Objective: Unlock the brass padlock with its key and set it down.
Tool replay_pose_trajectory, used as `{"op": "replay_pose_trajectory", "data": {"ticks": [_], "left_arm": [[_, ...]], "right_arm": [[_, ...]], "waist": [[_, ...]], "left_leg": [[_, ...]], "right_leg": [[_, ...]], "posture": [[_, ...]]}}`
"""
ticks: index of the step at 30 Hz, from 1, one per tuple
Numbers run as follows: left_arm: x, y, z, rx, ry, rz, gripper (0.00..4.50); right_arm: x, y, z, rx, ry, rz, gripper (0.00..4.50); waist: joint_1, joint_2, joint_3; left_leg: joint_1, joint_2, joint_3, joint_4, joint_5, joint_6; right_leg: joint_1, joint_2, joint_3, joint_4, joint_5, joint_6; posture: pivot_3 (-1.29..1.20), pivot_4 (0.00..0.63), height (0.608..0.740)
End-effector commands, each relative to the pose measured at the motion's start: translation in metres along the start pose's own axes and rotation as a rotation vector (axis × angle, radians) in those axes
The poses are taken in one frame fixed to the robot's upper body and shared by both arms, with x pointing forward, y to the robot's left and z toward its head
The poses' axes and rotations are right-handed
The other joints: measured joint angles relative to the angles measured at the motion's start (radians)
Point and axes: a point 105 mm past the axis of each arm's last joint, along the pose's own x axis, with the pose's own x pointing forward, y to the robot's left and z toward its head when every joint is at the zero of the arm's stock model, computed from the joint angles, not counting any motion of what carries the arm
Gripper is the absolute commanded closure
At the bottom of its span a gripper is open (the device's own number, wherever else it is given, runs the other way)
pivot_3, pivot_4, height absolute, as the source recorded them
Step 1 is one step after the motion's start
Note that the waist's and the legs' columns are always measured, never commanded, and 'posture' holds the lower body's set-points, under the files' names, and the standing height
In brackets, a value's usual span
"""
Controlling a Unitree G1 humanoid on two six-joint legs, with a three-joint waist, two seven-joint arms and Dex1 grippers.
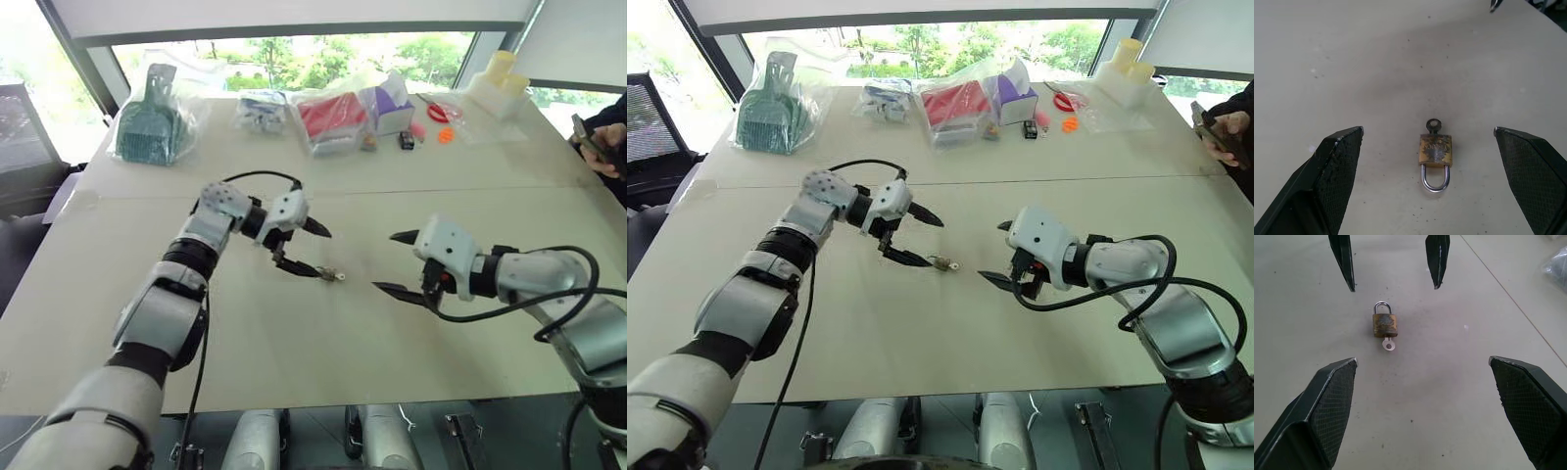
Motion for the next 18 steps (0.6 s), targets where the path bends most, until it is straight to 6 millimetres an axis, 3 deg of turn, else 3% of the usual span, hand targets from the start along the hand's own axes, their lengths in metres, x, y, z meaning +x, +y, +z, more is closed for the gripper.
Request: {"op": "replay_pose_trajectory", "data": {"ticks": [1,18], "left_arm": [[0.001,0.003,0.004,0.052,0.031,-0.018,0.04],[0.023,0.005,-0.006,0.017,0.065,0.015,0.04]], "right_arm": [[-0.009,-0.002,0.012,-0.040,-0.022,-0.050,0.00],[-0.013,0.003,0.010,-0.039,0.001,-0.064,0.00]], "waist": [[0.001,0.000,0.000],[0.003,-0.001,0.000]], "left_leg": [[0.000,0.000,0.000,0.000,0.000,0.000],[0.000,0.000,-0.001,0.000,0.000,0.000]], "right_leg": [[0.000,0.000,0.000,0.000,0.000,0.000],[0.000,0.000,0.000,0.000,0.000,0.000]], "posture": [[0.00,0.150,0.740],[0.00,0.150,0.740]]}}
